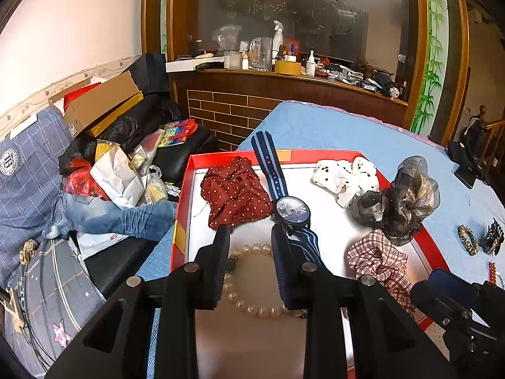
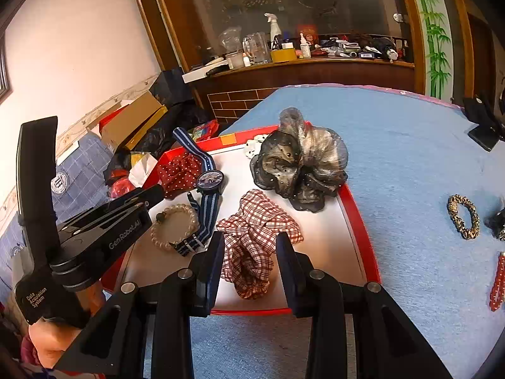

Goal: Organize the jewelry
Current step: 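Open the right gripper over the box while the left lowers the pearl bracelet in, then move both open grippers back to the jewelry on the tablecloth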

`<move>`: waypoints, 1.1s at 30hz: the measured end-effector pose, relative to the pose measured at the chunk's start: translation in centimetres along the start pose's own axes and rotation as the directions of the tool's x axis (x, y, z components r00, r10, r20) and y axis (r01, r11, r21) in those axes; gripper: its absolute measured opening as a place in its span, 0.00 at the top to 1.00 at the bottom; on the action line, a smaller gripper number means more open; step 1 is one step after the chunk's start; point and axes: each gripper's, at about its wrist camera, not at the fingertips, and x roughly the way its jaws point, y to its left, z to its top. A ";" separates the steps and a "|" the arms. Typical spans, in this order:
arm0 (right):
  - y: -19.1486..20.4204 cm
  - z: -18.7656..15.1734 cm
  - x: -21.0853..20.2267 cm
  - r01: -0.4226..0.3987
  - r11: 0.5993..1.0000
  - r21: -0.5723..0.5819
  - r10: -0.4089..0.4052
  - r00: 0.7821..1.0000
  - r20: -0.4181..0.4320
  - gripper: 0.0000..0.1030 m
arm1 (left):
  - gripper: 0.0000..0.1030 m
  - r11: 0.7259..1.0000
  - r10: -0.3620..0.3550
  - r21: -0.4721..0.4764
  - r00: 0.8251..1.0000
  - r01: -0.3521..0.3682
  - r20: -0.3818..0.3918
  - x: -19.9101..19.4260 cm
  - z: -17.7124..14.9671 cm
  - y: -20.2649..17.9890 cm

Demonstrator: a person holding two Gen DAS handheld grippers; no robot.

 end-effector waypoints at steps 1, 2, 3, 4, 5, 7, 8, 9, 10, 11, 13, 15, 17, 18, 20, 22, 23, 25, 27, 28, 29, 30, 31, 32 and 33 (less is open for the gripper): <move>-0.1 0.0 0.0 0.000 1.000 0.001 0.000 1.000 -0.001 0.64 | 0.73 1.000 0.002 0.001 1.000 -0.002 0.001 0.0 0.0 0.0; -0.1 0.0 0.0 -0.002 1.000 0.004 0.002 1.000 -0.002 0.64 | 0.73 1.000 0.004 0.000 1.000 -0.004 0.003 -0.1 0.0 -0.1; -0.1 0.0 0.0 -0.003 1.000 0.003 0.003 1.000 -0.002 0.64 | 0.71 1.000 0.004 -0.003 1.000 -0.004 0.005 -0.1 0.0 0.0; -0.1 -0.1 0.1 -0.001 1.000 -0.001 0.001 1.000 -0.007 0.64 | 0.68 1.000 0.004 -0.008 1.000 -0.004 0.008 -0.2 0.0 0.1; 0.0 -0.1 0.2 0.002 1.000 -0.002 -0.002 1.000 -0.010 0.64 | 0.67 1.000 0.004 -0.014 1.000 -0.004 0.012 -0.3 0.1 0.2; 0.3 -0.3 0.6 0.005 1.000 -0.013 -0.005 1.000 -0.028 0.64 | 0.67 1.000 0.007 -0.023 1.000 -0.006 0.025 -0.6 0.1 0.4; 0.3 -0.3 0.8 0.005 1.000 -0.016 -0.005 0.999 -0.033 0.64 | 0.67 1.000 0.006 -0.024 1.000 -0.006 0.028 -0.6 0.2 0.4; 0.4 -0.4 0.9 0.007 1.000 -0.022 -0.007 0.999 -0.036 0.64 | 0.67 1.000 0.005 -0.025 1.000 -0.004 0.030 -0.7 0.2 0.4; 0.5 -0.4 0.8 0.008 1.000 -0.027 -0.009 0.999 -0.032 0.64 | 0.67 1.000 0.003 -0.023 0.999 -0.002 0.033 -0.7 0.2 0.3; 0.5 -0.4 0.6 0.008 1.000 -0.028 -0.009 1.000 -0.025 0.64 | 0.67 1.000 0.002 -0.022 0.999 -0.002 0.035 -0.8 0.2 0.3; 0.4 -0.4 0.4 0.007 1.000 -0.022 -0.007 1.000 -0.016 0.64 | 0.64 1.000 0.004 -0.019 0.999 -0.004 0.042 -0.9 0.2 0.2; 0.1 -0.3 0.1 0.006 1.000 -0.011 -0.006 1.000 -0.011 0.64 | 0.61 1.000 0.008 -0.017 0.999 -0.007 0.048 -1.0 0.2 0.0; -0.1 -0.3 -0.2 0.005 1.000 -0.002 -0.005 1.000 -0.001 0.64 | 0.60 1.000 0.010 -0.016 0.998 -0.009 0.055 -1.1 0.2 -0.1; -0.3 -0.3 -0.4 0.005 1.000 0.002 -0.005 1.000 0.004 0.64 | 0.60 1.000 0.011 -0.014 0.998 -0.010 0.059 -1.2 0.2 -0.1; -0.5 -0.3 -0.8 0.004 1.000 0.012 -0.005 1.000 0.010 0.64 | 0.59 1.000 0.013 -0.011 0.998 -0.013 0.066 -1.3 0.2 -0.3; -0.8 -0.4 -1.3 0.000 1.000 0.031 0.000 1.000 0.013 0.64 | 0.58 1.000 0.008 -0.012 0.997 -0.008 0.081 -1.6 0.2 -0.4; -1.1 -0.4 -1.5 -0.003 0.999 0.044 0.002 1.000 0.015 0.64 | 0.58 1.000 0.007 -0.010 0.996 -0.006 0.085 -1.6 0.2 -0.5; -1.6 -0.6 -2.2 -0.018 0.997 0.071 0.017 1.000 0.019 0.64 | 0.57 1.000 0.002 -0.004 0.996 -0.002 0.091 -1.9 0.1 -0.7; -2.1 -0.8 -3.2 -0.027 0.995 0.094 0.024 0.999 0.028 0.64 | 0.57 1.000 -0.004 0.013 0.995 0.003 0.101 -2.4 0.2 -1.1; -2.3 -1.0 -3.8 -0.027 0.995 0.101 0.024 0.999 0.034 0.64 | 0.57 1.000 0.002 0.029 0.994 -0.005 0.111 -2.9 0.1 -1.5; -2.7 -1.2 -4.6 -0.026 0.994 0.108 0.021 0.999 0.044 0.64 | 0.57 0.999 0.006 0.040 0.993 -0.011 0.121 -3.3 0.0 -1.9; -3.0 -1.4 -5.3 -0.024 0.993 0.112 0.018 0.999 0.051 0.64 | 0.57 0.999 0.002 0.054 0.991 -0.009 0.132 -3.9 -0.1 -2.3; -3.3 -1.6 -5.9 -0.019 0.993 0.117 0.012 0.998 0.059 0.63 | 0.56 0.998 -0.019 0.070 0.991 0.010 0.135 -4.7 -0.3 -3.1; -3.9 -1.9 -7.0 -0.008 0.992 0.127 -0.001 0.997 0.072 0.60 | 0.56 0.996 -0.041 0.080 0.991 0.031 0.129 -5.2 -0.5 -3.9; -4.2 -2.0 -7.6 -0.001 0.991 0.135 -0.010 0.997 0.080 0.59 | 0.56 0.994 -0.067 0.091 0.991 0.057 0.118 -5.6 -0.7 -4.5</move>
